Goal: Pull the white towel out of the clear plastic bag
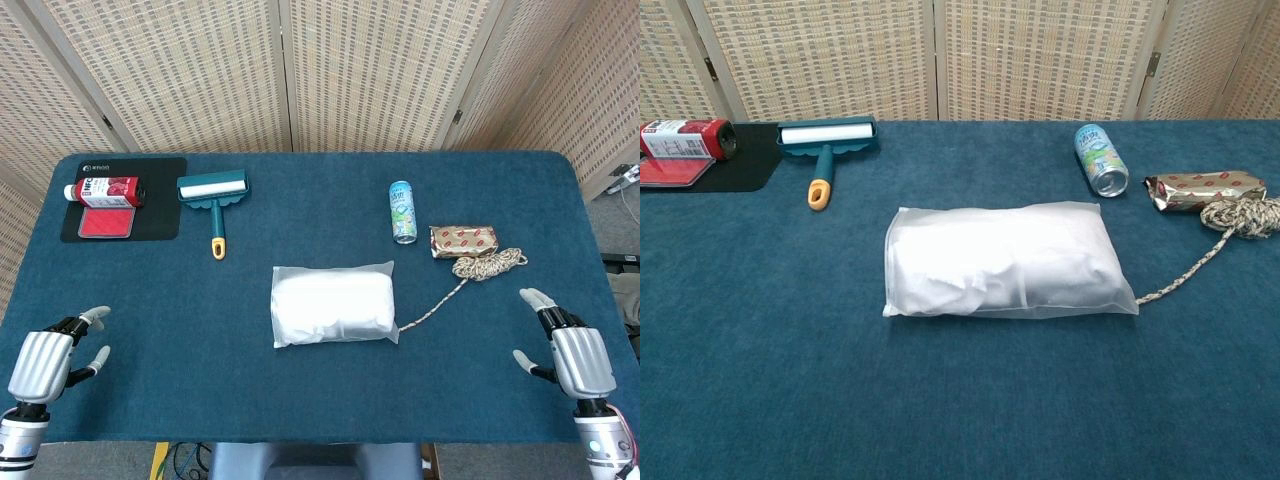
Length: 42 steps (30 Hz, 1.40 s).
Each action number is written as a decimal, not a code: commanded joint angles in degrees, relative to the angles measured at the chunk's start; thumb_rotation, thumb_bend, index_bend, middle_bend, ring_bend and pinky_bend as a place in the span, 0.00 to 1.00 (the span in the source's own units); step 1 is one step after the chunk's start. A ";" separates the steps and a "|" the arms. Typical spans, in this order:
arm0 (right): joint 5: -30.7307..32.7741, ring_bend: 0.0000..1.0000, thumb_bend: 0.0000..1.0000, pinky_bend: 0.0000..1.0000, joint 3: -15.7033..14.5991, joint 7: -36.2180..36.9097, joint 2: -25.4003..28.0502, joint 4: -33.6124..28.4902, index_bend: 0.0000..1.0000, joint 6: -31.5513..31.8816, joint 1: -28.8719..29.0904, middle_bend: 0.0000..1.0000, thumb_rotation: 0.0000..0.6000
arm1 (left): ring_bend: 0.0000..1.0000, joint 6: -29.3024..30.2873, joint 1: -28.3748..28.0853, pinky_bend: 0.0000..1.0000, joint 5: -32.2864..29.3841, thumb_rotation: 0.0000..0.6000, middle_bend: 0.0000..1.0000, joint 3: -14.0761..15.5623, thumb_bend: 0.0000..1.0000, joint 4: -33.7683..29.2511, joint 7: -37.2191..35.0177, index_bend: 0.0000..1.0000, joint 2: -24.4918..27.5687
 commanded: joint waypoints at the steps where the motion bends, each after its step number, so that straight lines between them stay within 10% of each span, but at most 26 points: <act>1: -0.24 0.28 0.16 0.42 -0.03 0.52 -0.86 0.62 0.19 0.37 -0.16 0.21 1.00 | 0.47 0.48 0.20 0.66 0.17 1.00 0.44 0.12 0.33 0.48 0.02 0.28 -0.09; 16: 3.08 0.05 0.00 0.20 1.64 -3.48 -0.49 -3.96 0.07 -8.53 4.76 0.06 1.00 | 0.47 1.22 0.46 0.66 0.58 1.00 0.44 0.64 0.33 3.38 -1.94 0.28 -2.15; 42: 10.61 0.02 0.00 0.19 6.65 -8.91 -14.56 0.13 0.03 -26.47 21.10 0.02 1.00 | 0.47 0.11 -0.16 0.66 0.20 1.00 0.44 1.17 0.33 7.27 -4.73 0.28 -4.43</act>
